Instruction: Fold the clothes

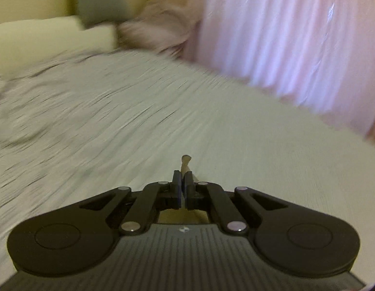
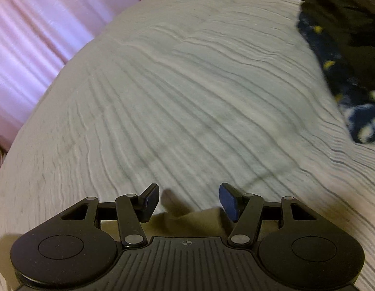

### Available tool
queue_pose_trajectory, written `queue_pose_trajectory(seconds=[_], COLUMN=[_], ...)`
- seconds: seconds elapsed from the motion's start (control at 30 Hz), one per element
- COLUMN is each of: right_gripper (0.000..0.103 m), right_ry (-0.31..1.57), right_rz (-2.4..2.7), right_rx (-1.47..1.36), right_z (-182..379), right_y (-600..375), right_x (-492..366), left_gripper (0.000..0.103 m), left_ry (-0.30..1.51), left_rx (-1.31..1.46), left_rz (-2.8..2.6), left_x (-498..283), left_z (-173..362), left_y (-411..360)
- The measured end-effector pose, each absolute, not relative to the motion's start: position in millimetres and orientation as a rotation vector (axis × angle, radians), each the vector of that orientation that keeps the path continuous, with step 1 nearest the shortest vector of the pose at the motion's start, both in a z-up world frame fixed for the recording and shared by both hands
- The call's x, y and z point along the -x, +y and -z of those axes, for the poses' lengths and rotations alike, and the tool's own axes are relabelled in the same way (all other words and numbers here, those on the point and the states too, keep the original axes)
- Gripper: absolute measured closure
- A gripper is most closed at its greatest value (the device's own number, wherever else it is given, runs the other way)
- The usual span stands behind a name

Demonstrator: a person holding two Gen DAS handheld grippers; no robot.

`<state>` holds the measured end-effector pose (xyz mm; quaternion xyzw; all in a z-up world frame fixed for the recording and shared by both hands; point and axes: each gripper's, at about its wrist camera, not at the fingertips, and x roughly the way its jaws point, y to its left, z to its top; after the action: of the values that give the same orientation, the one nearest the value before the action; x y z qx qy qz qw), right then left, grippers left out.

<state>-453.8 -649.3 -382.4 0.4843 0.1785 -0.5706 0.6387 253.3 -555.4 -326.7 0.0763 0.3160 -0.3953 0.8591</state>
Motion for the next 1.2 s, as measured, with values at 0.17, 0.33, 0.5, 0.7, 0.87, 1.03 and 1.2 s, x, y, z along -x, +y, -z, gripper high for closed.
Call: queue_pose_trajectory(seconds=[0.17, 0.33, 0.5, 0.7, 0.87, 1.03, 1.2], right_gripper=[0.043, 0.043, 0.043, 0.043, 0.043, 0.043, 0.043], right_ry=[0.432, 0.402, 0.368, 0.29, 0.239, 0.159, 0.119], right_rz=[1.304, 1.328, 1.357, 1.368, 1.282, 1.262, 1.279], right_rx=[-1.07, -1.063, -1.196, -1.465, -1.508, -1.543, -1.513], right_z=[369.7, 340.3, 330.9, 343.7, 351.3, 374.4, 375.0], right_y=[-642.4, -593.2, -498.3, -379.3, -349.5, -347.5, -334.0], right_x=[455.2, 485.7, 529.3, 573.0, 576.4, 571.4, 569.1], left_gripper=[0.099, 0.096, 0.096, 0.088, 0.083, 0.078, 0.068], left_ry=[0.72, 0.784, 0.923, 1.115, 1.195, 1.202, 1.177], left_rx=[-0.287, -0.204, -0.162, -0.068, -0.01, 0.103, 0.15], left_rz=[0.663, 0.746, 0.801, 0.648, 0.55, 0.425, 0.427], left_x=[-247.3, -227.9, -177.8, -130.6, -106.7, -106.3, -119.4], left_z=[367.4, 332.1, 300.1, 293.7, 297.6, 306.0, 309.2], left_y=[-514.7, -468.9, -381.0, -248.8, -181.5, -140.2, -124.6])
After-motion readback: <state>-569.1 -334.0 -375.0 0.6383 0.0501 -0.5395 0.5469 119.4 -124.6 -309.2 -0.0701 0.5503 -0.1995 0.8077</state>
